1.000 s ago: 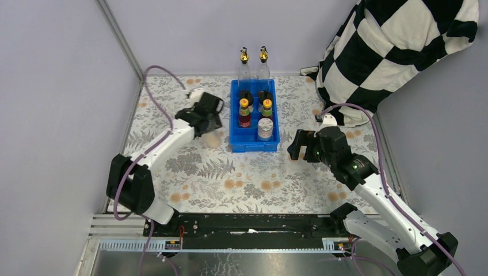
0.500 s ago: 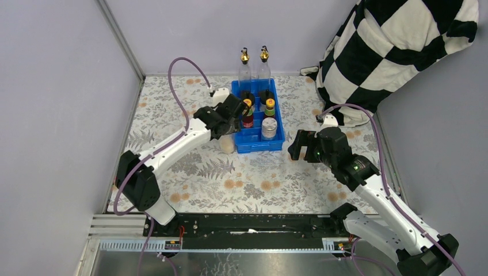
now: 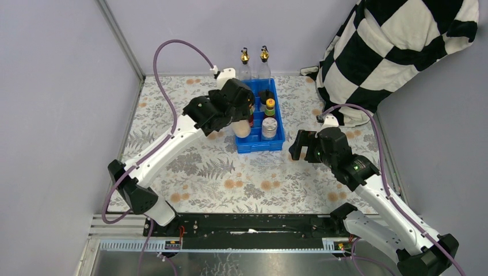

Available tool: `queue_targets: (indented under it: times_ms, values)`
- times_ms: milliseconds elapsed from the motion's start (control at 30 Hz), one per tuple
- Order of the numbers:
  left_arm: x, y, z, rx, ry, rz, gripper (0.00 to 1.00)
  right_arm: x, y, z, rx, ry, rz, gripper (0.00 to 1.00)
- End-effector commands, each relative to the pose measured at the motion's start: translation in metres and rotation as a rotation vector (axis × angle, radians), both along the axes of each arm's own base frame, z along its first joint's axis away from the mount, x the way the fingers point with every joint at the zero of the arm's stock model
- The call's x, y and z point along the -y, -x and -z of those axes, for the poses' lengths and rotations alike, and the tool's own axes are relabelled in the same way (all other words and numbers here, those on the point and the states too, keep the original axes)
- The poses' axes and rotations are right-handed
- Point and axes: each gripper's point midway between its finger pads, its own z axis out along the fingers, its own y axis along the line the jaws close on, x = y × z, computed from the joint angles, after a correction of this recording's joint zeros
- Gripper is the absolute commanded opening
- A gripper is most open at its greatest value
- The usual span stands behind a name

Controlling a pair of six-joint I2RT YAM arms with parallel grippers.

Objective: Organize the condiment bottles
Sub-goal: Place the bottle in the storage box.

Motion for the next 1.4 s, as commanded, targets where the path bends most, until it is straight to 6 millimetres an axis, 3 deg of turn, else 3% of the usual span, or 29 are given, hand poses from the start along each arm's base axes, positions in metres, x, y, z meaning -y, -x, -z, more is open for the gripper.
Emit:
queue_targets:
  times_ms: [0,233,533,900,1200,1367]
  values:
    - [0.03,0.001,-0.019,0.036,0.036,0.073,0.16,0.003,-0.003,-0.014,0.036,0.001,0.02,1.0]
    - [0.062,-0.006,0.006,0.014,-0.004,0.103,0.16,0.007,-0.002,-0.014,0.037,0.015,0.027,1.0]
    - [0.057,-0.016,0.038,0.008,-0.068,0.058,0.16,0.011,0.002,-0.01,0.036,0.025,0.031,1.0]
    - [0.057,-0.032,0.029,0.05,-0.09,0.033,0.17,0.016,0.005,-0.007,0.039,0.037,0.036,1.0]
    - [0.058,-0.039,0.05,0.03,-0.137,0.018,0.17,0.016,0.005,-0.005,0.039,0.036,0.036,1.0]
    - [0.055,-0.048,0.045,0.061,-0.16,-0.009,0.17,0.016,0.006,-0.006,0.042,0.037,0.034,1.0]
